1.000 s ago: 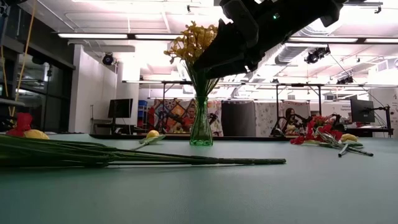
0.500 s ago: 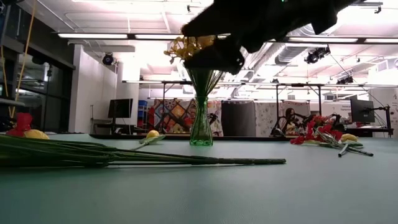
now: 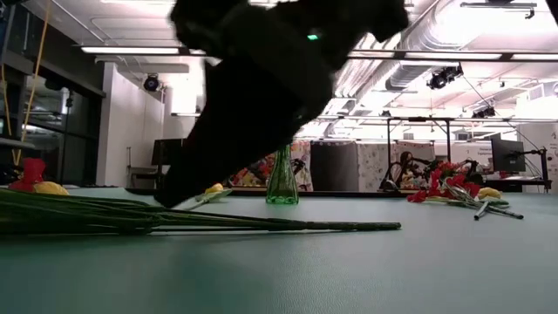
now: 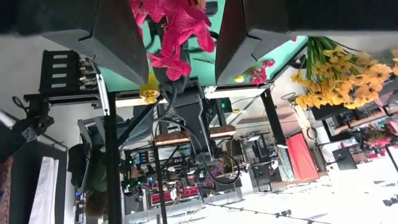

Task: Sort flowers into vase by color
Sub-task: Put the left red flower into the red vase

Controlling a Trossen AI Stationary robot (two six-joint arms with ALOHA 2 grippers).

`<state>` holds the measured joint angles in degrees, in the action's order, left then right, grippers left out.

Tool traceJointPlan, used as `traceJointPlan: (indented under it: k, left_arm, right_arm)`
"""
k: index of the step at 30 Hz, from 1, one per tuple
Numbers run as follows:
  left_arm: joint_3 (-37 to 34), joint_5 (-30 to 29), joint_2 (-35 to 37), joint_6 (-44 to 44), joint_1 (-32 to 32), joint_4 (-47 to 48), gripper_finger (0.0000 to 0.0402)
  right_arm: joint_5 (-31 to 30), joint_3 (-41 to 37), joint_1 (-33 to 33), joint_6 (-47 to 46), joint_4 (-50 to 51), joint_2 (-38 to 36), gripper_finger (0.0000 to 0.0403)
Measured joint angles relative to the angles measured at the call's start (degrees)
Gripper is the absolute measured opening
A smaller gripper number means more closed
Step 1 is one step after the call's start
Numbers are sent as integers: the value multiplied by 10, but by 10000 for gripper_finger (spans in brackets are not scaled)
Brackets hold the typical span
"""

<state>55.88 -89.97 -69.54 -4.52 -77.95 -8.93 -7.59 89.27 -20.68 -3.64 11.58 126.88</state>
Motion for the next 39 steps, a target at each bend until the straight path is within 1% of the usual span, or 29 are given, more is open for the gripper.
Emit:
traceJointPlan:
  k: [3,5,13,17,22,26,31,39]
  left_arm:
    - [0,0,0,-6,0,1,175]
    - [0,0,0,-6,0,1,175]
    - [0,0,0,-21,0,5,175]
    - [0,0,0,-22,0,10,175]
    - [0,0,0,-22,0,14,175]
    - [0,0,0,-21,0,14,175]
    - [0,0,0,-21,0,15,175]
    - [0,0,0,-21,0,17,175]
  right_arm:
    - [-7,52,1,10,37,26,326]
    - [6,70,1,12,40,36,319]
    - [47,79,-12,-19,51,36,270]
    - [30,75,-22,-31,51,36,244]
    - [-8,74,-17,-44,53,36,222]
    - [-6,74,-12,-53,56,37,212]
    - [18,74,-11,-55,56,37,211]
    - [21,75,-7,-69,46,67,211]
